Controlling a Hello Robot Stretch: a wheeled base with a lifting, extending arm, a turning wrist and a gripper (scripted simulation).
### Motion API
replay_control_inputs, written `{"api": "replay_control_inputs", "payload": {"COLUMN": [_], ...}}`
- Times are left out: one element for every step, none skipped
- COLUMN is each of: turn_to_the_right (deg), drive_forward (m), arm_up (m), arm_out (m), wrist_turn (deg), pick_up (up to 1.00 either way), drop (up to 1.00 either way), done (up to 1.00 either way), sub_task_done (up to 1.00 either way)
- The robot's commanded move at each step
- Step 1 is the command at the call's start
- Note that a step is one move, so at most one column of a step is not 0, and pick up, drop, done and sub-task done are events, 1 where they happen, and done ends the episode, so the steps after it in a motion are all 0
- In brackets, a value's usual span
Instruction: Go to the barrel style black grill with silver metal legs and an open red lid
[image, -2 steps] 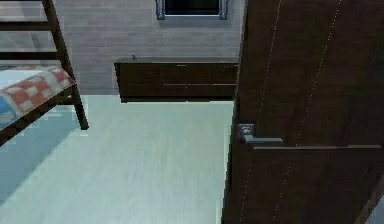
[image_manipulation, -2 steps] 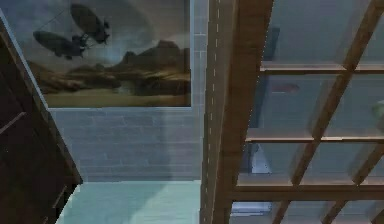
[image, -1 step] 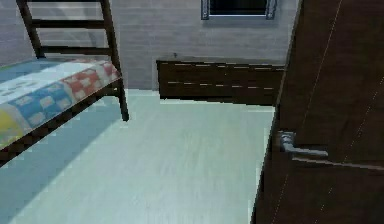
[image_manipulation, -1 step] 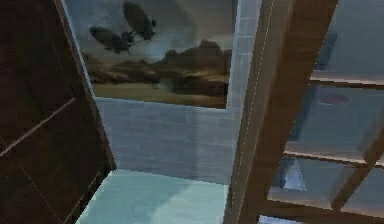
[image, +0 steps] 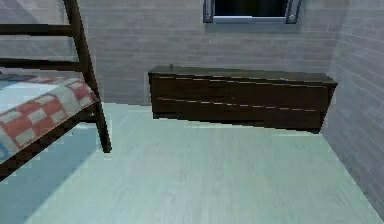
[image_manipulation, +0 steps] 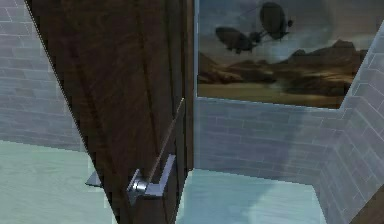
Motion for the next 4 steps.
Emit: {"api": "replay_control_inputs", "payload": {"turn_to_the_right": [-3.0,0.0,45.0,12.0], "drive_forward": [0.0,0.4,0.0,0.0], "arm_up": [0.0,0.0,0.0,0.0], "arm_out": [0.0,0.0,0.0,0.0], "wrist_turn": [0.0,0.0,0.0,0.0], "pick_up": [0.0,0.0,0.0,0.0], "drop": [0.0,0.0,0.0,0.0], "done": [0.0,0.0,0.0,0.0], "sub_task_done": [0.0,0.0,0.0,0.0]}}
